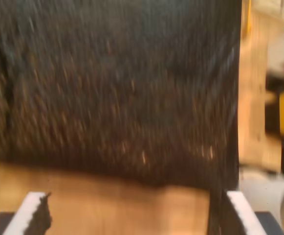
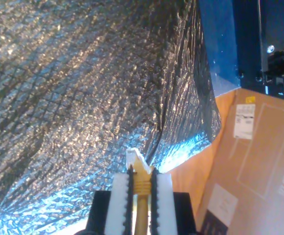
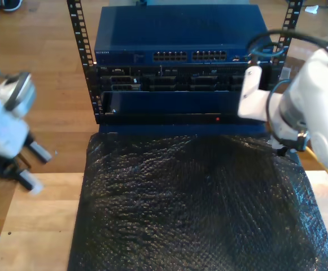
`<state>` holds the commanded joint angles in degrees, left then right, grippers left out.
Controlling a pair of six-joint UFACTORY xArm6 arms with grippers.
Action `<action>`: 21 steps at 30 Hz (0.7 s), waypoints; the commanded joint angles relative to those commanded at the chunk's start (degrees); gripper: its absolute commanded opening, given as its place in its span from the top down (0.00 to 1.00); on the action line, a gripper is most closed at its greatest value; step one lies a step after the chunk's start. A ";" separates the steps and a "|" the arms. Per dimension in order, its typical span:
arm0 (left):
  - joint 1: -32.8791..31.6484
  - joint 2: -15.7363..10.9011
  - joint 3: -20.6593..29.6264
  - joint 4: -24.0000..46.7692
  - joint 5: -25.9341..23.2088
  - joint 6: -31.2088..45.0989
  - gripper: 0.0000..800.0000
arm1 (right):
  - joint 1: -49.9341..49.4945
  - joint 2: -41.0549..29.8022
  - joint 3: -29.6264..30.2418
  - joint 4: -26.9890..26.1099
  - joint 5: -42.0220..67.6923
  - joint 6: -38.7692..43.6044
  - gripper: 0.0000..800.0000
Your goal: Grab the cable and plug it in
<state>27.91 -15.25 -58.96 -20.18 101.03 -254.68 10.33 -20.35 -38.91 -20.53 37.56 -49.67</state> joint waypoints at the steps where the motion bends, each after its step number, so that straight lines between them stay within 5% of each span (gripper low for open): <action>1: 1.32 -0.70 0.70 0.18 0.00 2.37 0.00 | 0.18 0.09 0.00 -0.44 -0.09 0.44 1.00; 7: 11.25 -3.34 6.15 1.67 0.09 19.60 0.00 | 0.35 1.41 0.09 -0.70 -0.09 0.62 1.00; 21: 28.84 -10.11 24.97 20.22 -1.23 48.18 0.00 | 0.53 2.29 0.09 -0.62 -0.09 0.53 1.00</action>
<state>56.75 -25.36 -33.99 0.04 99.80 -206.51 10.86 -18.07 -38.82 -21.14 37.47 -49.14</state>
